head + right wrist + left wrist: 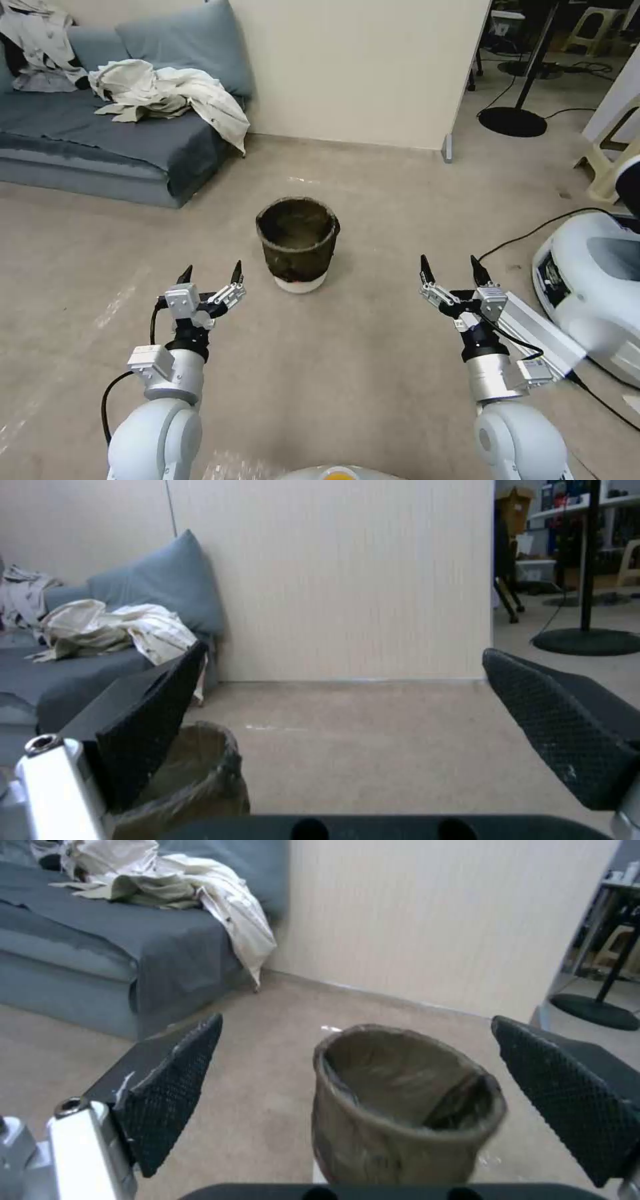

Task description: Pick up the trash can from the floor.

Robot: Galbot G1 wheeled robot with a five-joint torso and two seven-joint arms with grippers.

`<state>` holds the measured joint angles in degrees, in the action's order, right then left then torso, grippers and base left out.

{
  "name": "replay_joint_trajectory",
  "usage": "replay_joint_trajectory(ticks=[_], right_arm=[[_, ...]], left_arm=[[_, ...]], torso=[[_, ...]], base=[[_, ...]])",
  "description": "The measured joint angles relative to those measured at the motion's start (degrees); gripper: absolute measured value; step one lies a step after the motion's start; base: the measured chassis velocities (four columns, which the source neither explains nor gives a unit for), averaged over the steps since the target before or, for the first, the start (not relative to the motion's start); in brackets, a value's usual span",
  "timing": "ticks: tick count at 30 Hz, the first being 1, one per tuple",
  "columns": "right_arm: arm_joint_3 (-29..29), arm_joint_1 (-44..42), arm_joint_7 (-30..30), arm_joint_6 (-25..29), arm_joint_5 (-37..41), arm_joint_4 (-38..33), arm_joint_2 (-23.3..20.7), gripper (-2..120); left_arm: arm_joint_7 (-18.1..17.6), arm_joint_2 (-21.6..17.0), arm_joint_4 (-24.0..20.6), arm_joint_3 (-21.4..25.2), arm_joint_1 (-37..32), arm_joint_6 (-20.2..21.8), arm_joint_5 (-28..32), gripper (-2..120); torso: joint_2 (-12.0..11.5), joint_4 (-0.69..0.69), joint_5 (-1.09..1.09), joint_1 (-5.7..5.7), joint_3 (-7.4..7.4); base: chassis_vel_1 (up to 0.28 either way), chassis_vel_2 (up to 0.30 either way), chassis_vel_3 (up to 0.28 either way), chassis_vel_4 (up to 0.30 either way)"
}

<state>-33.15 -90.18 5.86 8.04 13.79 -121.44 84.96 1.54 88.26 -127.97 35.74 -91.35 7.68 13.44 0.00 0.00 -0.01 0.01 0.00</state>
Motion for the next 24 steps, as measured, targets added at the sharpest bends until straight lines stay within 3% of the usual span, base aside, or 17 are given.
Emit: replay_joint_trajectory(ticks=[17,24], right_arm=[[0.1,0.1,0.6,0.9,-0.4,0.4,0.1,100],[0.1,0.8,1.7,2.6,-1.3,1.3,0.1,100]], left_arm=[[-0.4,0.0,0.8,-0.1,0.4,-0.4,-0.1,100],[-1.6,-2.1,2.6,-0.8,3.3,1.6,2.7,100]], torso=[[0.0,0.0,0.02,0.0,0.0],[0.0,0.0,0.01,-0.01,0.0]], base=[[-0.193,0.199,0.204,-0.203],[-0.026,0.033,0.022,-0.032]])
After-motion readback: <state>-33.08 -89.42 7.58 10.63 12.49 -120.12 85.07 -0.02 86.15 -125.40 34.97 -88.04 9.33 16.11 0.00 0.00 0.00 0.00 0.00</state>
